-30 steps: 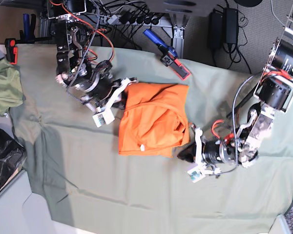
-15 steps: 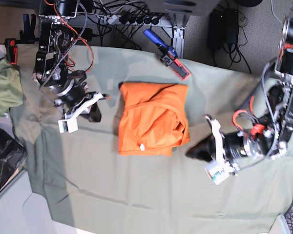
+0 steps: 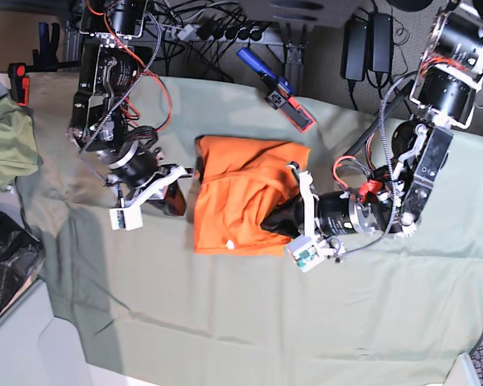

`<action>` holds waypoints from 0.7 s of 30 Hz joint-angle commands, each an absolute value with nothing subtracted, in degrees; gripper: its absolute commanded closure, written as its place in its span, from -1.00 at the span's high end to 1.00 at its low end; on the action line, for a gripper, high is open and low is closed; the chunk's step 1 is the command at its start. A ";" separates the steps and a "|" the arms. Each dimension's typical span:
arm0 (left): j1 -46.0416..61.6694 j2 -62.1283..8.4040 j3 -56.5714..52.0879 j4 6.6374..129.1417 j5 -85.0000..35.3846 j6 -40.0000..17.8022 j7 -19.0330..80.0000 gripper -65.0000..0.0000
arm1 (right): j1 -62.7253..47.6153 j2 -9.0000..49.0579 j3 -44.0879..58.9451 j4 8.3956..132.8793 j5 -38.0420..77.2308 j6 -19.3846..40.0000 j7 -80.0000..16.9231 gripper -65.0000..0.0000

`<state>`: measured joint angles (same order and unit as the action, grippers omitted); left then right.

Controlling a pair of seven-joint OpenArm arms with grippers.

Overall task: Fold the T-shirt properly
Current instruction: 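Press and square the folded bundle edges with both grippers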

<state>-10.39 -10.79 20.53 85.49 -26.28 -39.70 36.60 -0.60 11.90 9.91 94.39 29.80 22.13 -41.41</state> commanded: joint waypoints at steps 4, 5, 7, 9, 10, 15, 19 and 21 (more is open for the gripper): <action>-15.14 -11.51 20.14 80.25 -23.55 -40.00 33.15 -1.00 | 0.14 11.70 10.26 95.39 30.37 26.85 -40.12 -1.00; -15.53 -11.97 20.14 78.54 -23.20 -40.00 33.08 -1.00 | 0.14 11.73 10.26 95.39 30.33 26.83 -40.12 -1.00; -15.70 -13.26 20.14 75.33 -22.55 -40.00 31.64 -1.00 | 0.16 11.70 10.26 95.39 30.17 26.85 -40.10 -1.00; -15.70 -14.55 20.14 72.44 -21.39 -40.00 29.21 -1.00 | 0.16 11.70 10.26 95.39 30.22 26.83 -40.07 -1.00; -15.70 -15.16 20.14 71.20 -20.82 -40.00 28.27 -1.00 | 0.19 11.70 10.26 95.39 30.22 26.83 -40.05 -1.00; -15.68 -16.08 20.14 69.63 -20.53 -40.00 27.40 -1.00 | 0.19 11.70 10.26 95.39 30.22 26.83 -39.68 -1.00; -15.70 -16.08 20.12 70.30 -23.75 -40.00 27.81 -1.00 | 0.16 11.70 10.26 95.39 30.22 26.83 -39.66 -1.00; -15.70 -16.10 20.10 72.29 -26.22 -40.00 30.30 -1.00 | 0.19 11.70 10.28 95.39 30.22 26.83 -39.66 -1.00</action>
